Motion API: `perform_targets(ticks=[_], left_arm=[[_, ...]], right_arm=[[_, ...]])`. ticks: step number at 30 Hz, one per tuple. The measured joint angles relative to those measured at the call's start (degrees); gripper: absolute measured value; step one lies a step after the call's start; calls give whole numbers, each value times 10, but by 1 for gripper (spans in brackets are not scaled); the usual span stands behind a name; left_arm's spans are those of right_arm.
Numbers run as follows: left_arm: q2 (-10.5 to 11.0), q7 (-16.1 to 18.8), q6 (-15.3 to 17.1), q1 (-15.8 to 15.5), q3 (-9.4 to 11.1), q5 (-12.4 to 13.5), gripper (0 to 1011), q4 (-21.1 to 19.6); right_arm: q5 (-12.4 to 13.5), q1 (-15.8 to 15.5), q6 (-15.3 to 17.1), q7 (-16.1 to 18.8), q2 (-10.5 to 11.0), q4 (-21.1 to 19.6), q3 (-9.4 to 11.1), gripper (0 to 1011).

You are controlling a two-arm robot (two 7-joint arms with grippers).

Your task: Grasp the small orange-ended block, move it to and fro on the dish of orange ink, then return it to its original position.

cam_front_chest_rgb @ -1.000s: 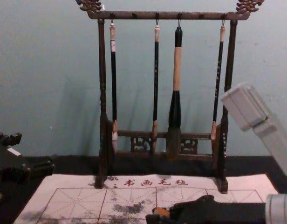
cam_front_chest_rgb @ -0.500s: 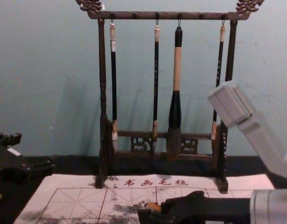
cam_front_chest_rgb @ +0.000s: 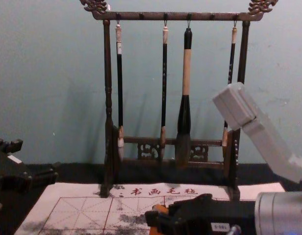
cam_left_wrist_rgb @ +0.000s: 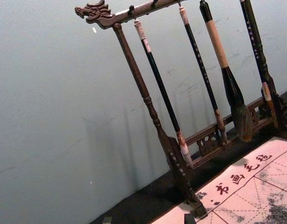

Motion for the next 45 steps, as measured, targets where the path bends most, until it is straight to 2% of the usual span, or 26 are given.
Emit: perform_targets(ticks=[24,45], left_arm=[[0,0,0,0,0,0,1001,0],[0,0,0,0,0,0,1001,0]], right_arm=[[0,-5,2,-5,7,-3,18,133],[8,-31,1,0,37,-32,31,133]])
